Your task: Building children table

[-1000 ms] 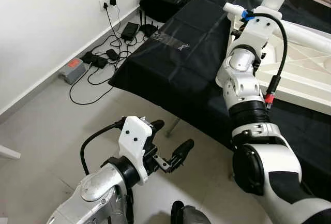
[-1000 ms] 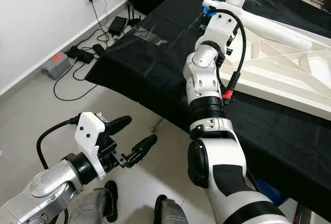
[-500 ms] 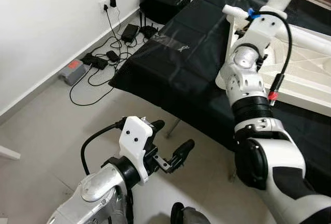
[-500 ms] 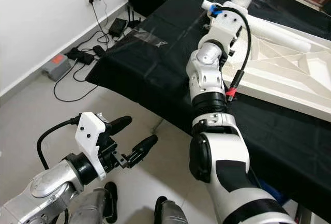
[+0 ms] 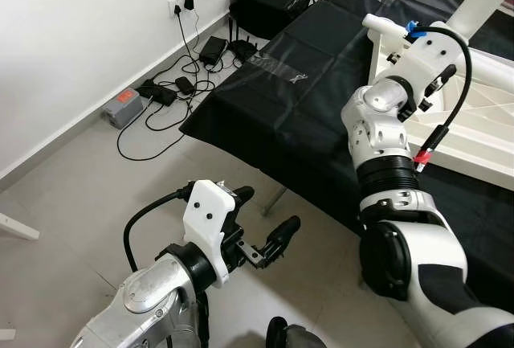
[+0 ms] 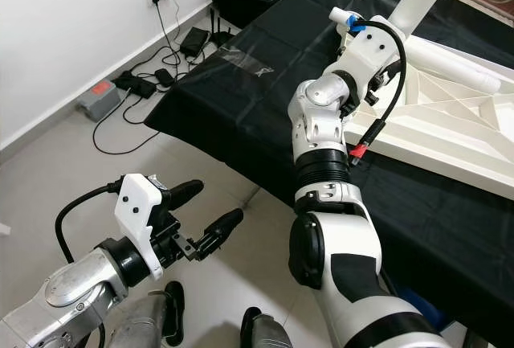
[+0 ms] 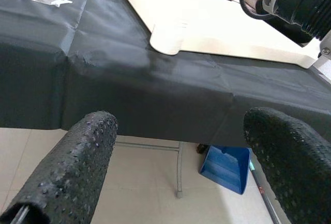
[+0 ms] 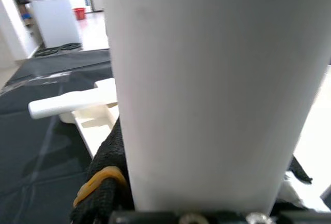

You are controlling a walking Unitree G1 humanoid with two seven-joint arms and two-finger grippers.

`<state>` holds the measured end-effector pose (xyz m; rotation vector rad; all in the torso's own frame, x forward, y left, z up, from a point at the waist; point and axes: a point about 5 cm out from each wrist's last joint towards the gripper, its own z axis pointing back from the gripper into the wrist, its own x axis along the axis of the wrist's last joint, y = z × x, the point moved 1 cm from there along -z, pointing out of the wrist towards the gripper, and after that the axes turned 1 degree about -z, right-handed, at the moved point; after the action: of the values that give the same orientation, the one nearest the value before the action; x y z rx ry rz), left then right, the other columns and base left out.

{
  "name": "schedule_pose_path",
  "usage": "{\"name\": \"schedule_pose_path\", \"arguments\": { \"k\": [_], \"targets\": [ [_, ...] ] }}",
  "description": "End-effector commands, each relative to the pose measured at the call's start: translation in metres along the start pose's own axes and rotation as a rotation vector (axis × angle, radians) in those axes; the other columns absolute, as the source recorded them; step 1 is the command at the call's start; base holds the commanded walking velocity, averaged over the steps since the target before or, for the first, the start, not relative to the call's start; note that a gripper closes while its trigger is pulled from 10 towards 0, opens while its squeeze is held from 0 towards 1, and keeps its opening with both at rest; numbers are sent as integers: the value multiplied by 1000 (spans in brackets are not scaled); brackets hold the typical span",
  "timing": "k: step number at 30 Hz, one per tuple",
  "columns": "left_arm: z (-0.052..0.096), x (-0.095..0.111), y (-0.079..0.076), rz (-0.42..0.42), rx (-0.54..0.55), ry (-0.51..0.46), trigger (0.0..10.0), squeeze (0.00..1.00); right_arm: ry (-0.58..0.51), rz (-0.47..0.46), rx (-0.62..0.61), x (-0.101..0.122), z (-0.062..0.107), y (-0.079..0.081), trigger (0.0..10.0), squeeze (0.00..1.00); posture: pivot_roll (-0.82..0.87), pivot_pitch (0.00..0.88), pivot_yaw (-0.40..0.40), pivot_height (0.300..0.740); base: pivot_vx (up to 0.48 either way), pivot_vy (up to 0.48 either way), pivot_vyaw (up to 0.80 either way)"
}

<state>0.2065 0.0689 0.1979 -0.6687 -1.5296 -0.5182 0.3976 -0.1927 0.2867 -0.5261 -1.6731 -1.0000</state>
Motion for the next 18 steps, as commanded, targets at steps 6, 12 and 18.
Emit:
{"name": "schedule_pose_path", "arguments": {
  "k": [6,12,18],
  "targets": [
    [2,-2,-4,1,-17,17,10000,0,164,108,-207,-44,3,-26,10000,0,178,327,-98,740,0,0,0],
    [1,-2,-5,6,-16,15,10000,0,176,155,-292,-41,5,-27,10000,0,179,322,-103,740,0,0,0],
    [1,-3,-6,10,-15,13,10000,0,153,134,-311,-35,4,-25,10000,0,177,311,-108,740,0,0,0]
  ]
}}
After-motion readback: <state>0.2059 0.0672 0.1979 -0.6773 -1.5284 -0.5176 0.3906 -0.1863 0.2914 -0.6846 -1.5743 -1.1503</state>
